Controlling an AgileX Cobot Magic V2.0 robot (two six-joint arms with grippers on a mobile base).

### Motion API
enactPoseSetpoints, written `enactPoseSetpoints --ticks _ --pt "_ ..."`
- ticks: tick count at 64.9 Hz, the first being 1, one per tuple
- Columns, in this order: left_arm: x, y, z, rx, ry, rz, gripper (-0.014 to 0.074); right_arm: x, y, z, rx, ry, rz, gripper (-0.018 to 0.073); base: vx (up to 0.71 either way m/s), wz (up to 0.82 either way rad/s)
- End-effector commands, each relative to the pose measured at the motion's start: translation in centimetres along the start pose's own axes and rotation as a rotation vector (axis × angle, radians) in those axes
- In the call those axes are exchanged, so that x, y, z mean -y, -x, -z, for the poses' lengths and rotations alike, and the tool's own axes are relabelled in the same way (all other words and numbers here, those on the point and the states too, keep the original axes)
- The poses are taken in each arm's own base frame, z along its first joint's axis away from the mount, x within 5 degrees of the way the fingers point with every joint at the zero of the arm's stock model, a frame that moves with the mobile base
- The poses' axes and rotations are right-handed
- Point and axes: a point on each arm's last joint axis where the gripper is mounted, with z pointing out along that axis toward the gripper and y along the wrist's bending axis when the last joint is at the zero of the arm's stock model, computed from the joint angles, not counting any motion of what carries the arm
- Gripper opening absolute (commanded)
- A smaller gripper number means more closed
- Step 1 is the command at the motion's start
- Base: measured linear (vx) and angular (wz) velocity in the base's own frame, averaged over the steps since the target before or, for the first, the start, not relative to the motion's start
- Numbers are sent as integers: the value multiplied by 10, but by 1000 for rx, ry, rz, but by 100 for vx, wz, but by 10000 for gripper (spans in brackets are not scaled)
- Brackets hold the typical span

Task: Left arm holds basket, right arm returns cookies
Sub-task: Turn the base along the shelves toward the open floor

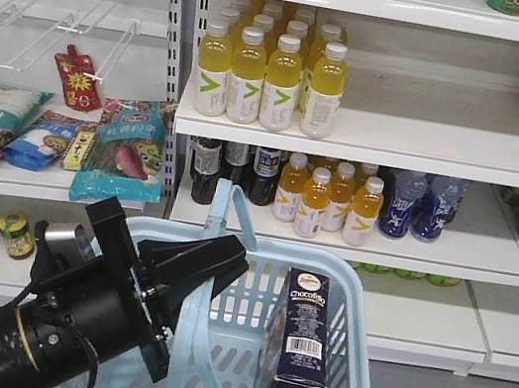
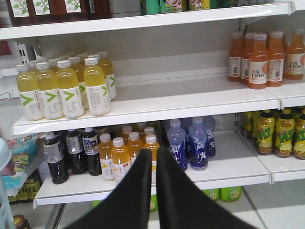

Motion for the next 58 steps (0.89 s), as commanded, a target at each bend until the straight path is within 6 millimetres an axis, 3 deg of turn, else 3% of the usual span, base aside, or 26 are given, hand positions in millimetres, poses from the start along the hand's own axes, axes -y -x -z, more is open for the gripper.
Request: enactPoseSetpoints --ticks 1,34,58 --pt "39 -13 2 -103 -334 3 -3 0 1 0 65 1 15 -6 33 3" --pt "39 -13 2 -103 -334 3 -3 0 1 0 65 1 15 -6 27 -4" --pt "39 -13 2 -103 -334 3 -3 0 1 0 65 1 15 -6 15 -32"
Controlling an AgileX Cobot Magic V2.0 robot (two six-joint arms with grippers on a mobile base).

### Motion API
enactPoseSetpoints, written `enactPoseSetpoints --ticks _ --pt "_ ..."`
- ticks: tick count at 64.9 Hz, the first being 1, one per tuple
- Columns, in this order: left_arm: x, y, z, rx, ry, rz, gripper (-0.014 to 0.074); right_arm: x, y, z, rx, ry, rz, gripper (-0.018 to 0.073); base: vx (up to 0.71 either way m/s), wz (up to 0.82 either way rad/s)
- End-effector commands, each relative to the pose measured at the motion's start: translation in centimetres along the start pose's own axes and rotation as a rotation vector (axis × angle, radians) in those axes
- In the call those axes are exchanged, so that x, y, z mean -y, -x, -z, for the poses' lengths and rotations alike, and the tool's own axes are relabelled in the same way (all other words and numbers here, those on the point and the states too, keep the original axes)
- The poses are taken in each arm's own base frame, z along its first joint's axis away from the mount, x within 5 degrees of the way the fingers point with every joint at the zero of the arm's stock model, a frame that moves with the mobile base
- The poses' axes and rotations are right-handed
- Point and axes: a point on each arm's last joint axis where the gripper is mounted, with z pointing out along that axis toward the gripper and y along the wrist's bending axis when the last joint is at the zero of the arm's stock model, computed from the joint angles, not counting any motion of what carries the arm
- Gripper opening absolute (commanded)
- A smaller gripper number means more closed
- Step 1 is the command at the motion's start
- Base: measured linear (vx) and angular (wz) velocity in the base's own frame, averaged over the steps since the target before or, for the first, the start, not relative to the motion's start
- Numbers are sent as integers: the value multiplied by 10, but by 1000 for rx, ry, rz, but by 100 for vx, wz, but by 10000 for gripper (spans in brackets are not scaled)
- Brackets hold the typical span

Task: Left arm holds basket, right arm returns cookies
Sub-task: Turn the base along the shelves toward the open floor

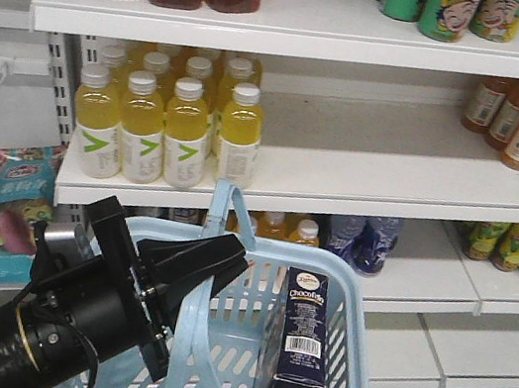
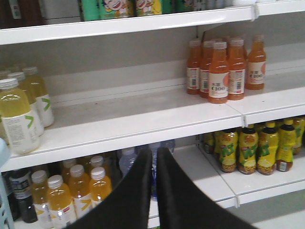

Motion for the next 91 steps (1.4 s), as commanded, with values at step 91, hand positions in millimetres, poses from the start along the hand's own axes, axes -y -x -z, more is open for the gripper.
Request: enactPoseSetpoints --ticks 91 --pt "39 -13 2 -106 -333 2 -3 0 1 0 65 1 15 -6 8 -46"
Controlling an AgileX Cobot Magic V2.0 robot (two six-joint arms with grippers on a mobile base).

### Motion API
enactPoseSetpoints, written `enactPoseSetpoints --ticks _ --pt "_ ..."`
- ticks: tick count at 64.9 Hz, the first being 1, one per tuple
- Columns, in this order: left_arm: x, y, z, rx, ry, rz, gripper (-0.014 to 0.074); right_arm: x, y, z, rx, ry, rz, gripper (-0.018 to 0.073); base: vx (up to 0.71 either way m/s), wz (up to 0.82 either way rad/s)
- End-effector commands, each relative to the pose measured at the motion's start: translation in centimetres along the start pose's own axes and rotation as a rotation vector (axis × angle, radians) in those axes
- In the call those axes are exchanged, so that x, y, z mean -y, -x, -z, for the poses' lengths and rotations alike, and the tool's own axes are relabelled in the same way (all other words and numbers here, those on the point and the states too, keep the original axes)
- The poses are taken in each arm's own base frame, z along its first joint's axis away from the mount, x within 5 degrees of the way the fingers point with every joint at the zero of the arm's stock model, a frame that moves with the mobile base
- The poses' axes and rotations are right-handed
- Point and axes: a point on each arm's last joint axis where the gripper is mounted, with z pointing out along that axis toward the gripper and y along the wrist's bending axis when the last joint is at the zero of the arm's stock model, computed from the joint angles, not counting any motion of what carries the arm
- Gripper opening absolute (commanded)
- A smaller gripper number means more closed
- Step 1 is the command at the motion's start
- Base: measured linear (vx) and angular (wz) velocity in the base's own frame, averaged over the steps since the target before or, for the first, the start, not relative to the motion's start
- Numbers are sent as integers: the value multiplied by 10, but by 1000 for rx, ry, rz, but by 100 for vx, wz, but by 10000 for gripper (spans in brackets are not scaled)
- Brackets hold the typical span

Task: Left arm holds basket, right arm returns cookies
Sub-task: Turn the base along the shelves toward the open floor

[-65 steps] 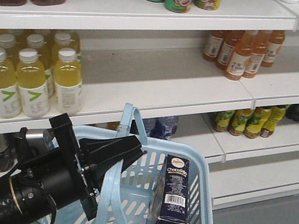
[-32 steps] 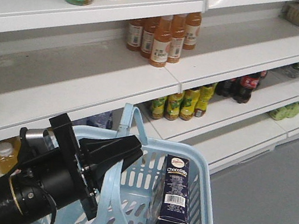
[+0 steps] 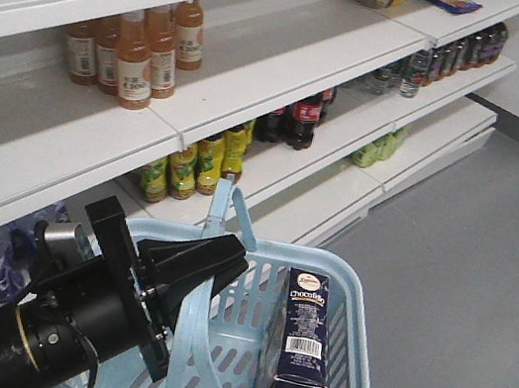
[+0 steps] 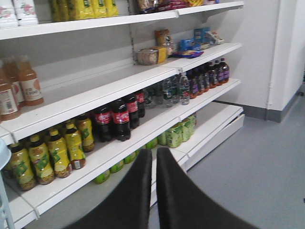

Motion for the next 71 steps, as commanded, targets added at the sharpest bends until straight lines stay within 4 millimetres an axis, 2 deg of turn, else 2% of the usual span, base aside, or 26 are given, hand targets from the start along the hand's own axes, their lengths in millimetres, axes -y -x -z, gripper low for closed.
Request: enactPoseSetpoints --ticks 1,71 --pt "39 -13 2 -106 -333 2 -3 0 1 0 65 1 15 -6 7 -49" --pt "39 -13 2 -106 -333 2 -3 0 1 0 65 1 15 -6 7 -47"
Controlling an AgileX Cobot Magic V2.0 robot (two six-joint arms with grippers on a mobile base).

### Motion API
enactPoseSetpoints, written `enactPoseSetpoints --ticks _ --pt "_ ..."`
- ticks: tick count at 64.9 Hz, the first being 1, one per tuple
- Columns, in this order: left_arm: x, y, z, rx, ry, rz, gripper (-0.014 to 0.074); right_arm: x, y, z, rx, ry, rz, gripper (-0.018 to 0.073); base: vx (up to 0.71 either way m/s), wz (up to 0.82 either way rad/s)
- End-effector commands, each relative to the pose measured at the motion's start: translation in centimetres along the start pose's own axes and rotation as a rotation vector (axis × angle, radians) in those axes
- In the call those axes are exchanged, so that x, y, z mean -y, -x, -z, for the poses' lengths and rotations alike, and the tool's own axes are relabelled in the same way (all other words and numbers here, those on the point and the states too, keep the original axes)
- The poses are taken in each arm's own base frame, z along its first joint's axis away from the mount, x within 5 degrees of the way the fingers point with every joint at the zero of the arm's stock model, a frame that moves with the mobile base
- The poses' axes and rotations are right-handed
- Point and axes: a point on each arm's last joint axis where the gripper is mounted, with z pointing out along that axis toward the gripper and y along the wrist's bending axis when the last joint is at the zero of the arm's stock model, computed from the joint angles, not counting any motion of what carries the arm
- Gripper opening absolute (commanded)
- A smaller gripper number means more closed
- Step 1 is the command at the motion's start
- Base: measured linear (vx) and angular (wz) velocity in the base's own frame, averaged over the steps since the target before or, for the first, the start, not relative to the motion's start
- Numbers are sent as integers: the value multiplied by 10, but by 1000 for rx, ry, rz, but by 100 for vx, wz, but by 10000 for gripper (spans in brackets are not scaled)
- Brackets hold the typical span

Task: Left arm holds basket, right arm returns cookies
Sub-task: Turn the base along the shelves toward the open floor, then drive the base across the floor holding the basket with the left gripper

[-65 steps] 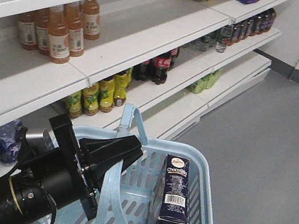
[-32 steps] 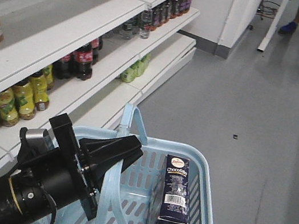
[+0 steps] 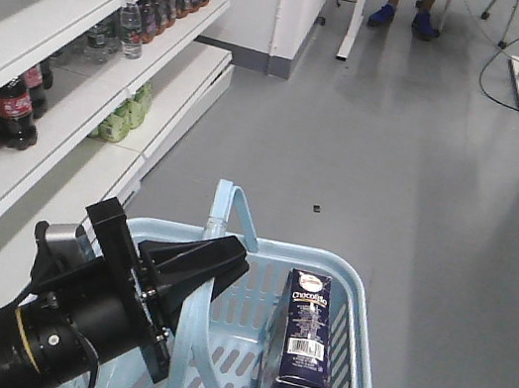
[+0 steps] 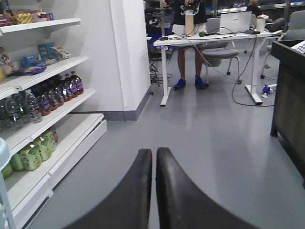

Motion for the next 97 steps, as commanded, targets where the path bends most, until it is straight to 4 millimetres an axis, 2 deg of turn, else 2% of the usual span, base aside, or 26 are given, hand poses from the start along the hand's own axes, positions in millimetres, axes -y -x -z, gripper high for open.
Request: enactPoseSetpoints --ticks 1,97 --pt "39 -13 2 -105 -334 2 -3 0 1 0 65 1 15 -6 6 -35" --pt "39 -13 2 -107 -333 2 -3 0 1 0 65 1 15 -6 8 -10"
